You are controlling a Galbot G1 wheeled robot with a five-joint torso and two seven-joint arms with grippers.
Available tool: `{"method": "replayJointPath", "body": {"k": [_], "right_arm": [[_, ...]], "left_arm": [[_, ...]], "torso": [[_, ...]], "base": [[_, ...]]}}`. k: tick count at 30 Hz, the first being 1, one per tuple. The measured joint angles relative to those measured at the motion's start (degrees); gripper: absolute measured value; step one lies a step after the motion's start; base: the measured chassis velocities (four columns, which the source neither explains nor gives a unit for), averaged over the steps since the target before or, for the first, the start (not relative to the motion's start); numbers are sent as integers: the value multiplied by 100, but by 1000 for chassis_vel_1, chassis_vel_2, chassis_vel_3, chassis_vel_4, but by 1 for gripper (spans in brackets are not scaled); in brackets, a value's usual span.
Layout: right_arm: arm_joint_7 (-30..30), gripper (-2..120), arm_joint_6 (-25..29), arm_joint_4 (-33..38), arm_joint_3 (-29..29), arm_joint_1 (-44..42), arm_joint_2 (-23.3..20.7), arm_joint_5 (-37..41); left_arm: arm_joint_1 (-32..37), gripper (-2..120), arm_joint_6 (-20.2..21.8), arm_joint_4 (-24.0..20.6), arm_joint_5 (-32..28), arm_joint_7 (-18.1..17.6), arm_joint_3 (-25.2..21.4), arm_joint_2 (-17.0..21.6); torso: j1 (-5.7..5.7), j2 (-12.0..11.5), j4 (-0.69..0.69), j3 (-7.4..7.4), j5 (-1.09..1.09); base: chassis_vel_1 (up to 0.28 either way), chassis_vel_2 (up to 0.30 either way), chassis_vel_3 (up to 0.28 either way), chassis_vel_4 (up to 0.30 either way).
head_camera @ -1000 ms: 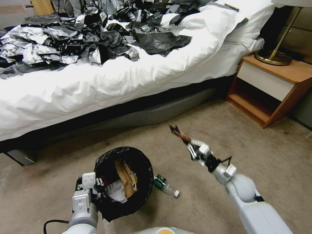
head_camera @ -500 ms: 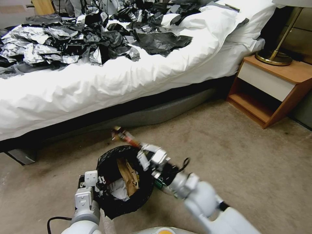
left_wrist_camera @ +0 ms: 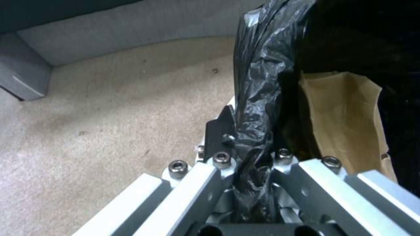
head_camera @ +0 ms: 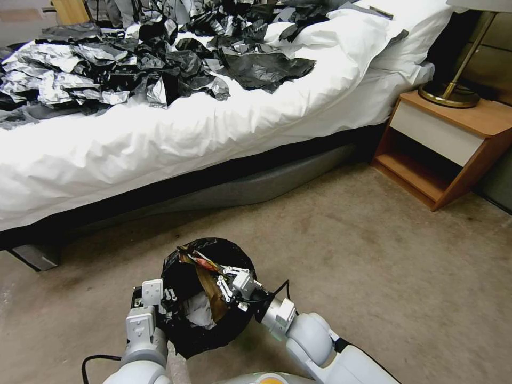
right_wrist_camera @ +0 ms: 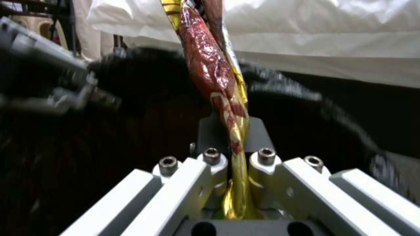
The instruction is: Pick up the trash bin, then pick up the garbage from the floor and place it into the trash bin.
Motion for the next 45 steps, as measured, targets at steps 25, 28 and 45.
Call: {"method": "replayJointPath", "body": {"k": [25, 28, 45], "right_arm": [[-88, 80, 12, 221, 153, -267, -205, -140], [-92, 92, 10, 274, 160, -267, -259, -129], [300, 114, -169, 2040, 928, -521, -597, 57]], "left_arm": [[27, 0, -3, -95, -1, -3, -9, 20], [37, 0, -3, -95, -1, -4, -14, 31], [30, 0, 4, -7, -17, -6, -82, 140]], "torso": [[0, 0, 0, 0, 0], [0, 0, 0, 0, 0], [0, 0, 1, 0, 0]], "base": [[0, 0, 0, 0], [0, 0, 0, 0], [0, 0, 0, 0]]}}
